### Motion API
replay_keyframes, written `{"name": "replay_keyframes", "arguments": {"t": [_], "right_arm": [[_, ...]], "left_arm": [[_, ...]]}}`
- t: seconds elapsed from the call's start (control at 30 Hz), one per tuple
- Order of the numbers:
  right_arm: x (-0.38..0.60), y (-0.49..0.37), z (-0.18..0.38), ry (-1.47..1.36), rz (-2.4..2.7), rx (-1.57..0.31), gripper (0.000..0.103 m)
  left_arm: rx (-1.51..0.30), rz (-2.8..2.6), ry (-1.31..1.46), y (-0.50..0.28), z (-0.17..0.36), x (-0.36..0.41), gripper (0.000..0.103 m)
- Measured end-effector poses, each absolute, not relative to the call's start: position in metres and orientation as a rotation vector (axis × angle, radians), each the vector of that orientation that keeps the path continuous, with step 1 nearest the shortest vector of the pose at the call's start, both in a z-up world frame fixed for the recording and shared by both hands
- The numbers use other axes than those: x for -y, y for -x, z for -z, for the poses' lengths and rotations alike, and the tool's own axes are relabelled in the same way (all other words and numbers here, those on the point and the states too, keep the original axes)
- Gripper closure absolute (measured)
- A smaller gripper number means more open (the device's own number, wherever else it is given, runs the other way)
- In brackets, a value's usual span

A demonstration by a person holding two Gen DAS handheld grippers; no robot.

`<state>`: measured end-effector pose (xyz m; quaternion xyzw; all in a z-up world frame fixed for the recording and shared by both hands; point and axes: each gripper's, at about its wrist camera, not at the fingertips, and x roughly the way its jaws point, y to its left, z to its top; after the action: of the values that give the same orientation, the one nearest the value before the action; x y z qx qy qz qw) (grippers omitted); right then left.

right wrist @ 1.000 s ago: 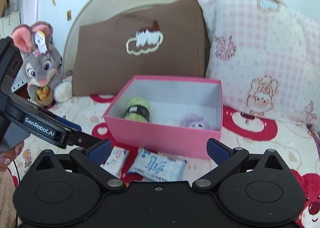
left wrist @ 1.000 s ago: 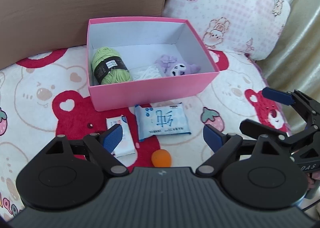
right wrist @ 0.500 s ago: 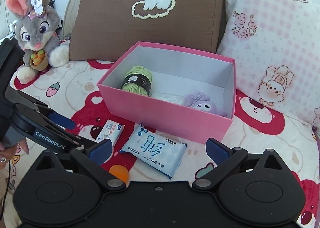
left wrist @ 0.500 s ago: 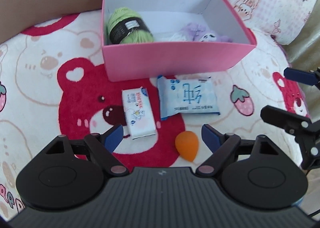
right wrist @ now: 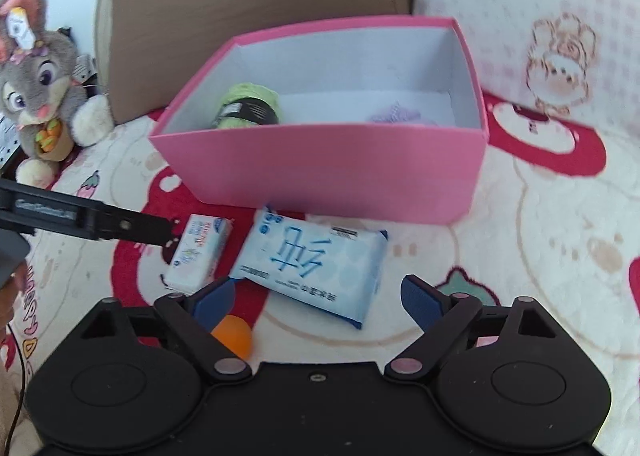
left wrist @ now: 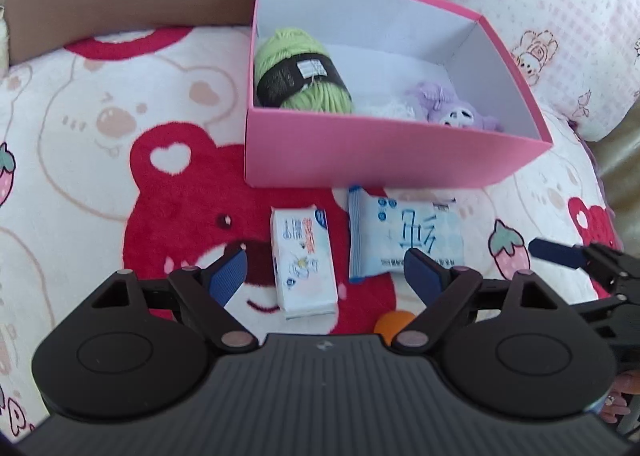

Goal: Organize objects
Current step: 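Move the open left gripper down toward the blue-white wet-wipes pack, then close the left gripper on the edge of the wet-wipes pack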

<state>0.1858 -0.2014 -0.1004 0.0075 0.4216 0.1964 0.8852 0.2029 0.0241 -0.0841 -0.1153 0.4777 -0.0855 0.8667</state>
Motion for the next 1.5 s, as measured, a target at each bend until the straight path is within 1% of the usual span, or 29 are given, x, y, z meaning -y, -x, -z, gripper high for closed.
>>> {"name": "replay_keyframes", "arguments": {"t": [0.2, 0.27, 0.33, 0.37, 0.4, 0.43, 0.57, 0.63, 0.7, 0.8, 0.9, 0.97, 1.0, 1.03, 1.1, 1.17, 1.23, 1.3, 1.4, 1.47, 1.5], "right_arm": [[0.202, -0.193, 0.11, -0.095, -0.399, -0.892, 0.012], [0.201, -0.199, 0.118, -0.123, -0.392, -0.918, 0.014], [0.203, -0.205, 0.13, -0.184, -0.406, -0.953, 0.021], [0.204, -0.208, 0.137, -0.211, -0.406, -0.979, 0.022], [0.205, -0.211, 0.142, -0.231, -0.406, -1.001, 0.024], [0.207, -0.213, 0.147, -0.247, -0.403, -1.013, 0.025], [0.211, -0.217, 0.156, -0.308, -0.399, -1.04, 0.025], [0.21, -0.218, 0.158, -0.319, -0.377, -1.038, 0.025], [0.208, -0.217, 0.16, -0.309, -0.353, -1.035, 0.026], [0.21, -0.217, 0.161, -0.325, -0.33, -1.029, 0.027], [0.215, -0.216, 0.158, -0.333, -0.318, -1.003, 0.027], [0.221, -0.216, 0.159, -0.335, -0.309, -0.993, 0.031], [0.223, -0.217, 0.16, -0.341, -0.3, -0.996, 0.036], [0.225, -0.218, 0.161, -0.35, -0.298, -0.998, 0.039], [0.228, -0.22, 0.162, -0.37, -0.303, -0.992, 0.042], [0.229, -0.222, 0.162, -0.385, -0.316, -0.991, 0.046], [0.228, -0.224, 0.163, -0.393, -0.335, -0.995, 0.053], [0.225, -0.226, 0.165, -0.374, -0.33, -1.003, 0.056], [0.224, -0.228, 0.168, -0.371, -0.323, -1.002, 0.056], [0.225, -0.228, 0.168, -0.382, -0.312, -0.997, 0.056], [0.224, -0.228, 0.169, -0.377, -0.312, -0.995, 0.056]], "left_arm": [[-1.024, 0.228, 0.266, -0.209, 0.098, -0.014, 0.019], [-1.024, 0.241, 0.248, -0.211, 0.103, -0.007, 0.02], [-1.02, 0.251, 0.236, -0.213, 0.107, -0.001, 0.022], [-1.01, 0.249, 0.241, -0.214, 0.108, 0.002, 0.024], [-0.992, 0.248, 0.258, -0.214, 0.109, 0.003, 0.031], [-0.988, 0.259, 0.27, -0.216, 0.11, 0.006, 0.034], [-0.963, 0.292, 0.272, -0.219, 0.113, 0.016, 0.038], [-0.958, 0.299, 0.273, -0.219, 0.117, 0.018, 0.044], [-0.963, 0.303, 0.292, -0.221, 0.121, 0.018, 0.048], [-0.959, 0.3, 0.296, -0.223, 0.126, 0.016, 0.051], [-0.955, 0.299, 0.285, -0.225, 0.131, 0.017, 0.051], [-0.961, 0.304, 0.283, -0.226, 0.135, 0.018, 0.051], [-0.966, 0.309, 0.287, -0.225, 0.136, 0.019, 0.052], [-0.974, 0.323, 0.306, -0.225, 0.138, 0.019, 0.053], [-0.994, 0.351, 0.361, -0.226, 0.141, 0.018, 0.053], [-0.981, 0.342, 0.333, -0.225, 0.139, 0.021, 0.053], [-0.962, 0.323, 0.292, -0.225, 0.138, 0.023, 0.053], [-0.966, 0.313, 0.294, -0.228, 0.141, 0.022, 0.053], [-0.982, 0.302, 0.312, -0.231, 0.149, 0.019, 0.053], [-0.982, 0.303, 0.315, -0.232, 0.151, 0.018, 0.058], [-0.98, 0.31, 0.318, -0.232, 0.152, 0.018, 0.064]]}}
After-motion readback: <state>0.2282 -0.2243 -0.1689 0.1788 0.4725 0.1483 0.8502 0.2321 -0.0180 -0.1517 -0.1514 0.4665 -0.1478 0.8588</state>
